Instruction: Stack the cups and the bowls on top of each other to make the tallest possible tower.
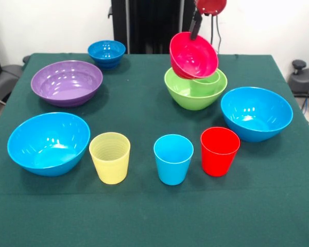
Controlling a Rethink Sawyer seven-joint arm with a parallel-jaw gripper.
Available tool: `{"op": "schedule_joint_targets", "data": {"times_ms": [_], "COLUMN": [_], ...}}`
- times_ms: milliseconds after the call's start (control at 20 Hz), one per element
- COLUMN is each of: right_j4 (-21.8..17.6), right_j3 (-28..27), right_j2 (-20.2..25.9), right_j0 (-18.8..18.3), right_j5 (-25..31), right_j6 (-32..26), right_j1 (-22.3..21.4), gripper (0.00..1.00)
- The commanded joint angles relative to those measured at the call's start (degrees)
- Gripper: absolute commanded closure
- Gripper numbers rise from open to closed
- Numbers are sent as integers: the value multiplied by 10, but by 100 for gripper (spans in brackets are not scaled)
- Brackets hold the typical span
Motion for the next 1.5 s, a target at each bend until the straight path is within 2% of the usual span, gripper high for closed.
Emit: {"op": "schedule_joint_targets", "data": {"times_ms": [50, 200, 300, 900, 1500], "right_j4": [-43, -35, -48, -34, -39], "right_j3": [-89, -97, -109, -103, -112], "right_j2": [-23, -32, -42, -18, -24], "right_j0": [35, 45, 50, 34, 43], "right_j5": [134, 138, 147, 141, 148], "right_j6": [124, 125, 106, 56, 62], "right_j1": [70, 80, 88, 74, 80], "gripper": [100, 100, 100, 100, 100]}}
